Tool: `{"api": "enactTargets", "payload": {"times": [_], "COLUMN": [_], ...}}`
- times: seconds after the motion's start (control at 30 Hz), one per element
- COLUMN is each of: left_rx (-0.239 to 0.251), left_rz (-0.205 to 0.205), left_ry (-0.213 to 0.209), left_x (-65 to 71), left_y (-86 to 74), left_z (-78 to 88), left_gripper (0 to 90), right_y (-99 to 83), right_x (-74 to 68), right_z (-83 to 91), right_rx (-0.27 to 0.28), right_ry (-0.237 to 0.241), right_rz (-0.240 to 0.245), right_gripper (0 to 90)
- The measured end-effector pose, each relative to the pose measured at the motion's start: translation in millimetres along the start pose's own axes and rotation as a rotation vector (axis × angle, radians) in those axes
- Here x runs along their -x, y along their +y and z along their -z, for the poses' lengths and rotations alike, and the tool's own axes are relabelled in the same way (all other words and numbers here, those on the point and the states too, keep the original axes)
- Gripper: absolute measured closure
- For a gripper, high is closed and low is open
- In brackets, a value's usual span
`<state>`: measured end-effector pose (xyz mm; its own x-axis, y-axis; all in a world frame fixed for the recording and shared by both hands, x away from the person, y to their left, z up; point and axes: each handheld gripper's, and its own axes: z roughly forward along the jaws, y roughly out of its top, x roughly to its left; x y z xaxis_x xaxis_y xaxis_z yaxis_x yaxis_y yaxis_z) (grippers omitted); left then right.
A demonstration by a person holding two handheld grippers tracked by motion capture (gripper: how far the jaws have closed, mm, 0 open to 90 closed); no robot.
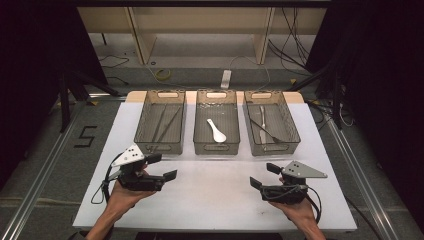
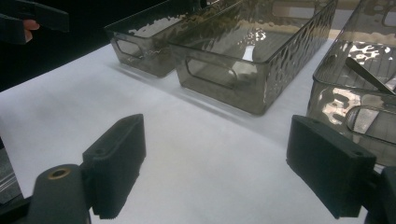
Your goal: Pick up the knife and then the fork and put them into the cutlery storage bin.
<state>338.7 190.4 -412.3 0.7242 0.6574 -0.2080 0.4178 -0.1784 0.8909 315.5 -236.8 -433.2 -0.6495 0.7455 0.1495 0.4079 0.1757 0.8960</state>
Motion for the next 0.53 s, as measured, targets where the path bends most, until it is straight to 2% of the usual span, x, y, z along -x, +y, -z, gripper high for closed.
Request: {"api": "enactTargets", "payload": {"times": [0.53], "left_rx": [-0.003], "left_rz": [-0.001], "left_ry": [0.001], "left_x": [-0.2], "left_y": [0.3], "left_z": [-0.5], "left_gripper": [14.7], "right_y": [0.6], "right_x": [-0.2], "right_z": [-0.3], "right_rx": [-0.008], "right_ry": [-0.008], "right_rz": [0.007], "right_gripper": [20.6]}}
